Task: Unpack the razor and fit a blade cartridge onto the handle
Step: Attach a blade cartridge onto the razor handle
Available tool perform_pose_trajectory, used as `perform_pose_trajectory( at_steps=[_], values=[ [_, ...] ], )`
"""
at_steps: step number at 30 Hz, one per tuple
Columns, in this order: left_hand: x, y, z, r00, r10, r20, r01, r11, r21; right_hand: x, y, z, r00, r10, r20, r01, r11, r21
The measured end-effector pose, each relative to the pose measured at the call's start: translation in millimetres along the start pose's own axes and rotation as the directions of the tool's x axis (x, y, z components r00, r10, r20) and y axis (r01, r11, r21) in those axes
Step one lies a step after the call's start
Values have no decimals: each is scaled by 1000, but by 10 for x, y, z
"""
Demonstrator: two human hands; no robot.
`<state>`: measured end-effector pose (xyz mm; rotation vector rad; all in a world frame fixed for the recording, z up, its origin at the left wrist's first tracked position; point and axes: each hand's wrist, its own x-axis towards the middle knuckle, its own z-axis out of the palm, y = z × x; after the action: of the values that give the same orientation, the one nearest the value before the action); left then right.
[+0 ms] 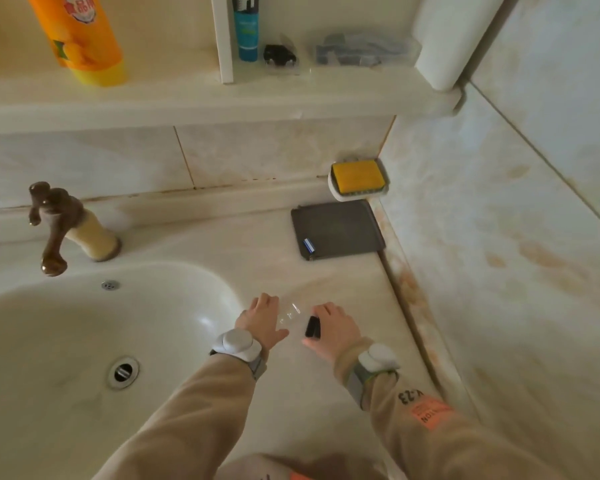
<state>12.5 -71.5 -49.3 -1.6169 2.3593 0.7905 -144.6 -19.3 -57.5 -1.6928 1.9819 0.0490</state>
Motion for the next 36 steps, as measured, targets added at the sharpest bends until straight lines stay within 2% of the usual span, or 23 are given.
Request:
perform_pose_trajectory(
  at_steps=[6,12,17,21,27,29,33,36],
  values=[
    [0,11,153,995,-29,-92,26,999,-30,11,8,30,998,-59,-30,60,998,30],
    [-59,-16,219,992,-46,-119,29,989,-144,-21,-17,-49,996,-81,-46,91,951,296],
    [-203,-25,285,993,-5,-121,-29,958,-284,-92,-93,-139,965,-175,-197,236,906,351],
    [-315,5,196,990,-7,-140,-63,869,-491,-139,-239,-239,945,-210,-252,301,858,416],
    [-438,101,74,986,-20,-163,-104,693,-713,-225,-311,-260,932,-257,-256,352,811,467],
    [-462,111,51,987,-35,-157,-98,641,-761,-239,-283,-269,936,-252,-244,345,792,504],
    [-494,99,21,993,-54,-101,-49,601,-798,-263,-253,-320,934,-298,-196,357,760,543],
    [-510,96,0,1000,-10,-28,-18,525,-851,-263,-236,-395,924,-341,-175,381,776,502]
  ],
)
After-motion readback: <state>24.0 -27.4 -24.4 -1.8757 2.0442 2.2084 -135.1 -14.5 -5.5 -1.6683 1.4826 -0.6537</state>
